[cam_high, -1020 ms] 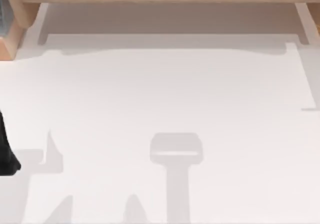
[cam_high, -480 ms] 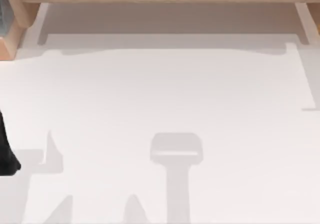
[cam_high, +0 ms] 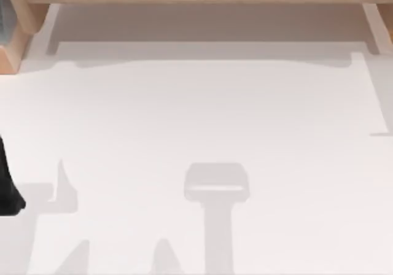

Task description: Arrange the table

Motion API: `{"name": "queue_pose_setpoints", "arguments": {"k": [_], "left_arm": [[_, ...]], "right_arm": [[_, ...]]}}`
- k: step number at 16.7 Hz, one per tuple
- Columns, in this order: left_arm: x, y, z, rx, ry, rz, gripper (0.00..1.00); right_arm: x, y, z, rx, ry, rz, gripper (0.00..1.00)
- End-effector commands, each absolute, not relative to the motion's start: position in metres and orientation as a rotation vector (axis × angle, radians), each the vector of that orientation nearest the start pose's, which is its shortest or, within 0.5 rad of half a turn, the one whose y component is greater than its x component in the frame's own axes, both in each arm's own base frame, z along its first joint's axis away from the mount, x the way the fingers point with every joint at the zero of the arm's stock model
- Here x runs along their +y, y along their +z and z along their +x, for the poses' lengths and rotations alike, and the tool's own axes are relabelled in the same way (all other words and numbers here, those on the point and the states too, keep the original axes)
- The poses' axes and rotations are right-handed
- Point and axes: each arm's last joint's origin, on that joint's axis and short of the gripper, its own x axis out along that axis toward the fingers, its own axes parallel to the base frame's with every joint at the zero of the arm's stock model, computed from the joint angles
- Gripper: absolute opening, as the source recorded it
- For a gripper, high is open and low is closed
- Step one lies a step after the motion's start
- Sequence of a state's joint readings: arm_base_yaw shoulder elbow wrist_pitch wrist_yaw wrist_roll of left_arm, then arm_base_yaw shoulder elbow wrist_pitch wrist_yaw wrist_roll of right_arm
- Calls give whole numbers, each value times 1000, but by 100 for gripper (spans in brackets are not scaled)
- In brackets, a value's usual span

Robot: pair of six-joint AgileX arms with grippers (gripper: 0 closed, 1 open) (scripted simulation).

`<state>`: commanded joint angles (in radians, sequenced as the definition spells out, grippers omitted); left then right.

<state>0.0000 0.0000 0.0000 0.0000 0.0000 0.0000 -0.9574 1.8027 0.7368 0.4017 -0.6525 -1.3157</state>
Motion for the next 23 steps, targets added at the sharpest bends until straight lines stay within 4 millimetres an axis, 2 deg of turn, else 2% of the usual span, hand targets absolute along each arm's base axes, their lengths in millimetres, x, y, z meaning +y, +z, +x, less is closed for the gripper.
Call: {"name": "queue_pose_setpoints", "arguments": {"k": [6, 11, 15, 21, 23], "left_arm": [[-1, 160, 106, 0, 0, 0, 100], [-1, 160, 106, 0, 0, 0, 100], [-1, 160, 106, 0, 0, 0, 100], [-1, 160, 106, 0, 0, 0, 100], [-1, 160, 106, 0, 0, 0, 100]], "right_arm": [[-221, 94, 217, 217, 60, -1268, 100], [-189, 86, 222, 63, 27, -1493, 100], [-179, 89, 225, 9, -7, -1569, 100], [-180, 90, 226, 8, -11, -1571, 100], [-180, 89, 235, 8, -8, -1571, 100]]}}
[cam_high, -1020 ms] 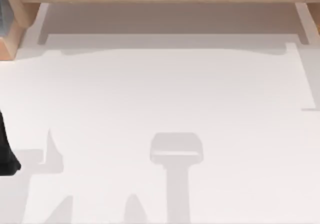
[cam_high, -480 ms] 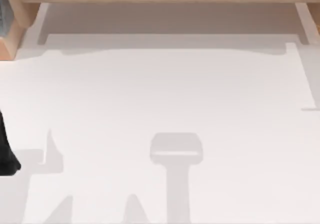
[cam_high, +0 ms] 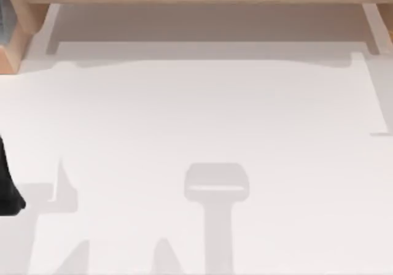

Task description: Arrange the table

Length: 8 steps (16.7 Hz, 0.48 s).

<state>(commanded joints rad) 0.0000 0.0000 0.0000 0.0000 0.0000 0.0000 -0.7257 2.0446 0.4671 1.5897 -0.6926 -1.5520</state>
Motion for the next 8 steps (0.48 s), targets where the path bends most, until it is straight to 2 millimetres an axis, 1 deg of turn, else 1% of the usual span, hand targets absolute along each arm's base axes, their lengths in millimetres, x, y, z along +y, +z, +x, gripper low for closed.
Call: {"name": "queue_pose_setpoints", "arguments": {"k": [3, 7, 8], "left_arm": [[-1, 160, 106, 0, 0, 0, 100], [-1, 160, 106, 0, 0, 0, 100], [-1, 160, 106, 0, 0, 0, 100]], "right_arm": [[-179, 89, 249, 8, -8, -1571, 100], [-179, 89, 250, 8, -8, -1571, 100], [-179, 89, 250, 8, -8, -1571, 92]]}}
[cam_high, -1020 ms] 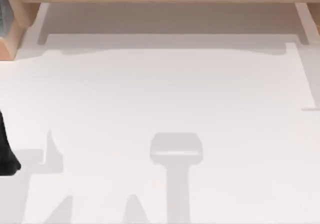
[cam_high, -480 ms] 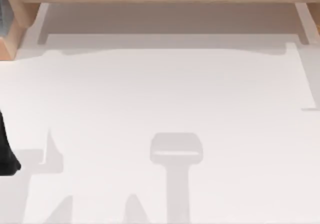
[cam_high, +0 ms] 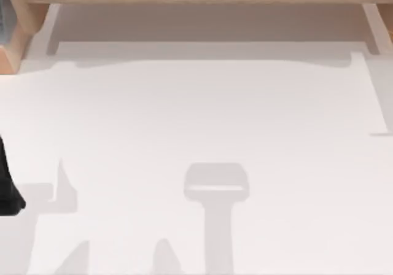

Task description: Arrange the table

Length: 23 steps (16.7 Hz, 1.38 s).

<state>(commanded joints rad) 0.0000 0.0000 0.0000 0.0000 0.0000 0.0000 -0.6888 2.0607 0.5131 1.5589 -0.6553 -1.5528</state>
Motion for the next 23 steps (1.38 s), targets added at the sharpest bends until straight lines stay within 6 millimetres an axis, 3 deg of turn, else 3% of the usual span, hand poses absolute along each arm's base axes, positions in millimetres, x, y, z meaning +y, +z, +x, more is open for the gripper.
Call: {"name": "queue_pose_setpoints", "arguments": {"k": [12, 23], "left_arm": [[-1, 160, 106, 0, 0, 0, 100], [-1, 160, 106, 0, 0, 0, 100]], "right_arm": [[-179, 89, 250, 8, -8, -1571, 2], [-179, 88, 254, 13, -3, -1566, 0]]}}
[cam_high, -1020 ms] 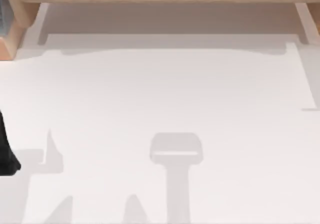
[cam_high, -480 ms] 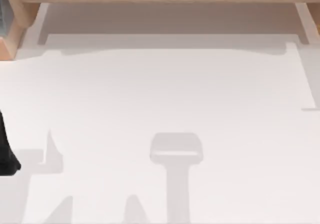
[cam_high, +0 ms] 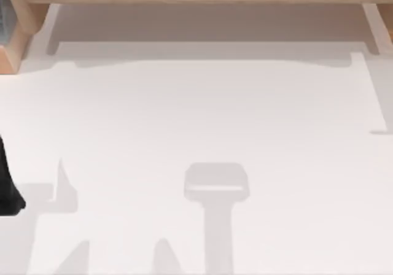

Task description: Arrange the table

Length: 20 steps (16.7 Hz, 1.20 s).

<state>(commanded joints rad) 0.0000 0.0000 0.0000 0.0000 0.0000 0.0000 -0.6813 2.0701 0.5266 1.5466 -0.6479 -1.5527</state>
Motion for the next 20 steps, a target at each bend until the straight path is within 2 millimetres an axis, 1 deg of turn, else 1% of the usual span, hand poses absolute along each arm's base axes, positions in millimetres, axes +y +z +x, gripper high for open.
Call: {"name": "queue_pose_setpoints", "arguments": {"k": [2, 5, 7, 9, 12, 14, 16, 20], "left_arm": [[-1, 160, 106, 0, 0, 0, 100], [-1, 160, 106, 0, 0, 0, 100], [-1, 160, 106, 0, 0, 0, 100], [-1, 160, 106, 0, 0, 0, 100], [-1, 160, 106, 0, 0, 0, 100], [-1, 160, 106, 0, 0, 0, 100], [-1, 160, 106, 0, 0, 0, 100], [-1, 160, 106, 0, 0, 0, 100]], "right_arm": [[-180, 87, 267, 11, -2, -1569, 0], [-181, 88, 294, 11, -6, -1571, 0], [-180, 88, 308, 12, -6, -1568, 0], [-180, 88, 313, 13, -6, -1566, 0], [-181, 88, 311, 17, -8, -1563, 0], [-181, 88, 315, 17, -4, -1562, 0], [-181, 87, 327, 16, -3, -1563, 0], [-182, 88, 358, 17, -7, -1564, 0]]}}
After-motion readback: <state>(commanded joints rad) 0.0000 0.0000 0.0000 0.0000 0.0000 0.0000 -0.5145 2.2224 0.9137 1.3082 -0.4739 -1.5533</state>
